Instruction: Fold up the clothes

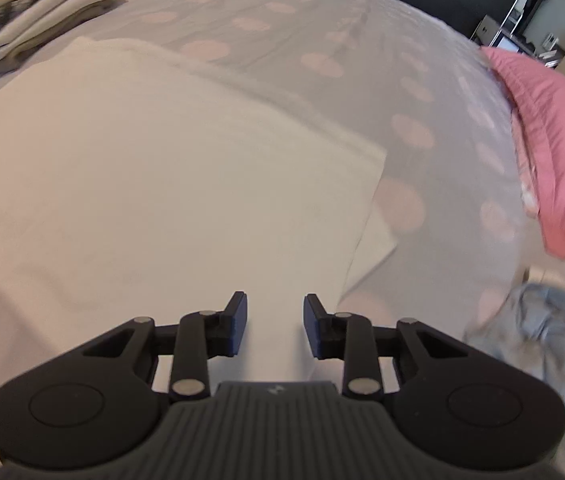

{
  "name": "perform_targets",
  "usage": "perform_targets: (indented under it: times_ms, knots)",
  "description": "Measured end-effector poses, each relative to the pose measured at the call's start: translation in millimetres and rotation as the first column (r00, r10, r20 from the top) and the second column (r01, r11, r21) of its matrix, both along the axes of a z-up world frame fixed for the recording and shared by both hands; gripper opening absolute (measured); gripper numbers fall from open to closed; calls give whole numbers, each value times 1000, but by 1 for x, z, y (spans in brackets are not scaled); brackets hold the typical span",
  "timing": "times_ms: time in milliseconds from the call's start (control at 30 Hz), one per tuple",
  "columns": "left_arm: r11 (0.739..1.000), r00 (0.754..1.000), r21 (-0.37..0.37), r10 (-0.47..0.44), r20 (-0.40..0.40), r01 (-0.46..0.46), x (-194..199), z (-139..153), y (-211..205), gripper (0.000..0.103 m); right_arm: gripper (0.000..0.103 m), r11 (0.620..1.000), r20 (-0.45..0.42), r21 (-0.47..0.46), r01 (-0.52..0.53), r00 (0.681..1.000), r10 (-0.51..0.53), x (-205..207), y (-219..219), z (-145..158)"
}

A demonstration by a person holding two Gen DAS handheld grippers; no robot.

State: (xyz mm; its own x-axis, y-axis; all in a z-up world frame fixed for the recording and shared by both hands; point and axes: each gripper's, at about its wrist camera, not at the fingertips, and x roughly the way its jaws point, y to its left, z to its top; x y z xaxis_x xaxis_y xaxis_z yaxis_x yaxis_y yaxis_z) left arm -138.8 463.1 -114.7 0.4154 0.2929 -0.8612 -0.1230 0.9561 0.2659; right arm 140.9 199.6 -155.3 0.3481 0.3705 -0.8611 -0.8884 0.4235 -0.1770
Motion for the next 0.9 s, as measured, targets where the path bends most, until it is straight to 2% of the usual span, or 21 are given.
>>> perform_targets:
  times_ms: [100,200,300,400,500,567,600,700,900]
  knots:
    - [1000,1000,-12,-13,-28,13,-27,-9,-18,34,37,1000,-24,-4,5,1000,-5,-26,-29,-2]
    - [999,998,-17,-29,-56,28,-39,-24,-30,34,40,1000,-55,1,32,998,-31,-44,-53,-6]
    - [999,997,-29,-38,-63,36,-41,-34,-33,26,40,999,-62,-6,53,997,-53,-52,-67,-16]
    - [998,998,-56,-33,-49,30,-45,-37,-34,26,40,999,-56,-13,52,997,-53,-52,-71,-26]
    - [998,998,-43,-43,-39,41,-41,-40,-35,24,40,999,-65,-29,45,997,-47,-50,-70,-35]
    - [998,998,-49,-39,-48,36,-35,-43,-31,9,40,998,-65,-45,35,997,-38,-49,-68,-39]
    - [998,997,-54,-43,-56,40,-33,-44,-31,5,40,998,-66,-50,34,997,-37,-47,-67,-41]
    - [997,996,-54,-58,-61,55,-33,-42,-29,3,40,998,-75,-53,34,996,-38,-45,-65,-43]
    - [998,996,-61,-31,-87,26,-43,-39,-17,3,39,998,-70,-62,31,997,-36,-44,-66,-42]
